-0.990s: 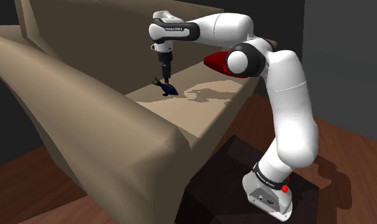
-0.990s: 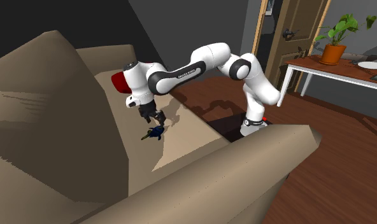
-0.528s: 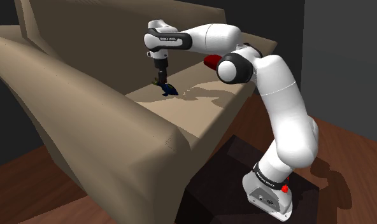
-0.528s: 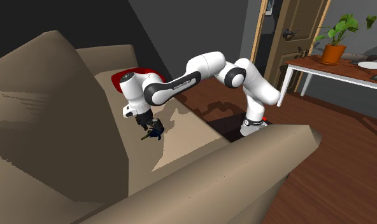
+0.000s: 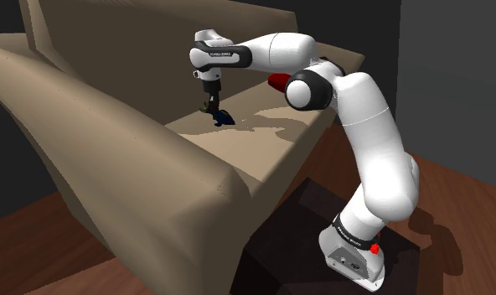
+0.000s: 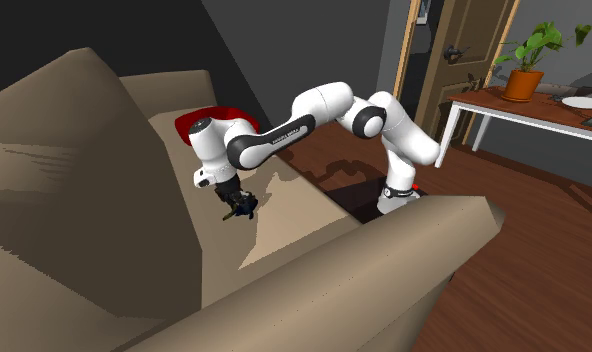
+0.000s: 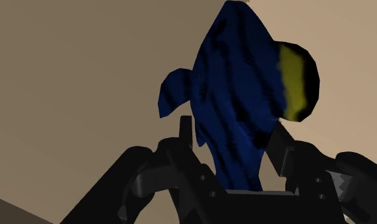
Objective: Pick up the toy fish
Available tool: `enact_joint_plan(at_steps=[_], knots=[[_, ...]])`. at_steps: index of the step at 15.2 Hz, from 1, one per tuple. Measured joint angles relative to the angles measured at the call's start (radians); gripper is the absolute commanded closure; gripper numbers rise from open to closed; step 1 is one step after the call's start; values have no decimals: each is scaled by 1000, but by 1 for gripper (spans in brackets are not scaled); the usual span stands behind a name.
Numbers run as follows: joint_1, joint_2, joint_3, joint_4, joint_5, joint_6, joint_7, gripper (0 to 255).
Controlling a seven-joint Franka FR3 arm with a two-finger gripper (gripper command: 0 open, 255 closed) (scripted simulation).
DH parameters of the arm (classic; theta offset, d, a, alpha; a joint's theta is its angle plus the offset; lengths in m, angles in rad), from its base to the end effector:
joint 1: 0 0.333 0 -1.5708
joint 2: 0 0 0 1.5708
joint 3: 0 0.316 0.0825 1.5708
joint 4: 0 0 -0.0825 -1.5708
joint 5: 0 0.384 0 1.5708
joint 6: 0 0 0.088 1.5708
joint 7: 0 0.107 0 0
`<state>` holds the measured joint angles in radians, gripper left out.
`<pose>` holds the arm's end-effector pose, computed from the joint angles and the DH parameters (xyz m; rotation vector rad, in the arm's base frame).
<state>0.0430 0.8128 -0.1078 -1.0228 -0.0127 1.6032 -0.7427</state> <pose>0.7390 -0.0233 0.3473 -2.9238 -1.0744 0.3861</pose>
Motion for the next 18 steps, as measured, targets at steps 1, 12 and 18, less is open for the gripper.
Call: enact_joint_plan(at_steps=[1,12,18], knots=[[0,0,0,0,0,0,0,255],[-1,-4,0,71,0,-76,-2,255],[-5,14,-1,183,1,-169,-6,255]])
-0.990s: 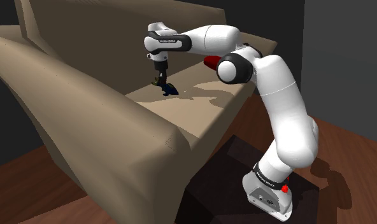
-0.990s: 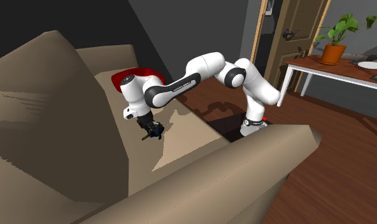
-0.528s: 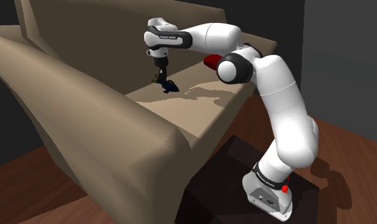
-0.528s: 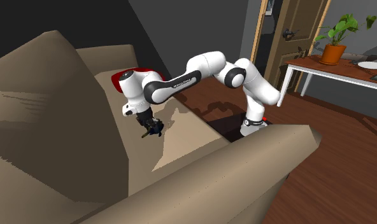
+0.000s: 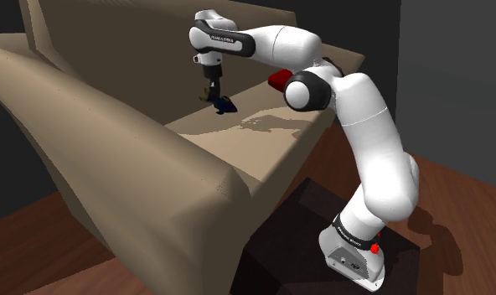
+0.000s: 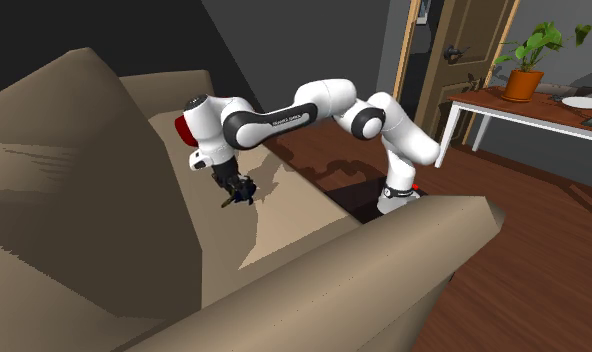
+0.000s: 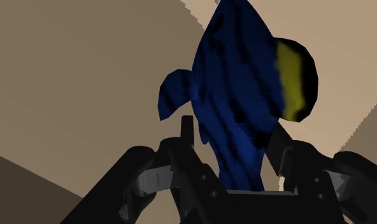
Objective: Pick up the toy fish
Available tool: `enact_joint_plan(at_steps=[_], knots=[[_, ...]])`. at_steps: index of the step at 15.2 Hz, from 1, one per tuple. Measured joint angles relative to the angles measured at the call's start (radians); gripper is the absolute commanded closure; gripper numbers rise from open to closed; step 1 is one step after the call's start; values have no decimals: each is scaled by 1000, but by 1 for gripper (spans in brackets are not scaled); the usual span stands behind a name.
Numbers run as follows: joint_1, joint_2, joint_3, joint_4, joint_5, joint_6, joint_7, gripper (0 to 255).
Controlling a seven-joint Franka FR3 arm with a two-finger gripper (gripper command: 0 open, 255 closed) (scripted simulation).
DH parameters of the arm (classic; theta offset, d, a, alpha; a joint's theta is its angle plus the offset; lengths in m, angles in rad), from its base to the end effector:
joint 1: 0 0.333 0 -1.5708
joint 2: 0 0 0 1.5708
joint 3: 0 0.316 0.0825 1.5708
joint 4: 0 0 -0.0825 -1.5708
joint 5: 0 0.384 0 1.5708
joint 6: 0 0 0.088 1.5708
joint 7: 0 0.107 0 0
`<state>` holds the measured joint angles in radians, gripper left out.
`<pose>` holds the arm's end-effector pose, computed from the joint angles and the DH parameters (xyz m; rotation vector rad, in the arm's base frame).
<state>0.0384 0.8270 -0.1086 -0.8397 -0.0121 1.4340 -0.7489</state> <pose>0.7390 -0.0214 0.4092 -2.9235 -1.0740 0.3870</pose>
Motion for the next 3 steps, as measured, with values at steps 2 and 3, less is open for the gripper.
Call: enact_joint_plan(at_steps=[2,3], knots=[[-4,13,0,49,0,-36,-4,255],[-5,17,0,66,1,-48,-4,255]])
